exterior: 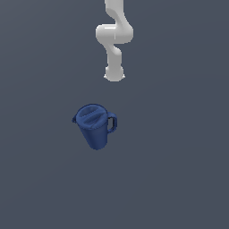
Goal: Pick up the object and move it to a goal position.
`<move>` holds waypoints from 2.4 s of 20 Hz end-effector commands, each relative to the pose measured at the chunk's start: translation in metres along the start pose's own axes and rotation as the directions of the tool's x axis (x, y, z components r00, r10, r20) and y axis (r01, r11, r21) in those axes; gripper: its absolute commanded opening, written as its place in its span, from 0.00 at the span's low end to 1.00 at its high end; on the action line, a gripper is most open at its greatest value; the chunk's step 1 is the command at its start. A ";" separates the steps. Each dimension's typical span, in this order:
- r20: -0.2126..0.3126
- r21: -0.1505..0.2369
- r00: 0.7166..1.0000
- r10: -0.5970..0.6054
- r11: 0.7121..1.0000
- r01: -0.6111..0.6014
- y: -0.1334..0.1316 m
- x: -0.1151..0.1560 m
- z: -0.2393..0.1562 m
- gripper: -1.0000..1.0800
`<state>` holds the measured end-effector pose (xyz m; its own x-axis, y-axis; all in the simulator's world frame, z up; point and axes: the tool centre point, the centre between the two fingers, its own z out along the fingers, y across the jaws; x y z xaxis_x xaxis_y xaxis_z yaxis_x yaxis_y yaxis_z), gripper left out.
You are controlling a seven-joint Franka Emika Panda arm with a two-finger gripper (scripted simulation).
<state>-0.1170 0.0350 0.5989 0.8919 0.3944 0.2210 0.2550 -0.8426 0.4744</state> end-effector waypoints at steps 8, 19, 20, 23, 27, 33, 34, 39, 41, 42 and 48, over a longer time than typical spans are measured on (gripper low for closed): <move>0.048 -0.269 0.990 -0.134 0.953 0.143 -0.018 0.009 -0.075 0.62; 0.279 -0.497 0.927 -0.249 0.789 0.362 -0.075 0.039 -0.096 0.62; 0.307 -0.509 0.917 -0.255 0.770 0.385 -0.082 0.043 -0.094 0.62; 0.395 -0.533 0.879 -0.268 0.712 0.457 -0.100 0.054 -0.082 0.62; 0.519 -0.537 0.811 -0.272 0.634 0.556 -0.123 0.070 -0.057 0.62; 0.700 -0.479 0.668 -0.254 0.526 0.702 -0.152 0.090 0.004 0.62; 0.728 -0.462 0.639 -0.248 0.510 0.725 -0.156 0.092 0.017 0.62; 0.854 -0.346 0.473 -0.217 0.442 0.827 -0.171 0.100 0.089 0.62; 0.895 -0.287 0.398 -0.203 0.421 0.860 -0.175 0.100 0.121 0.62; 0.913 -0.255 0.359 -0.196 0.412 0.875 -0.176 0.099 0.138 0.62; 0.981 -0.040 0.108 -0.161 0.376 0.926 -0.179 0.083 0.243 0.62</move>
<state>-0.0025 0.1413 0.3488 0.4722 -0.1436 -0.8697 0.8815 0.0749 0.4662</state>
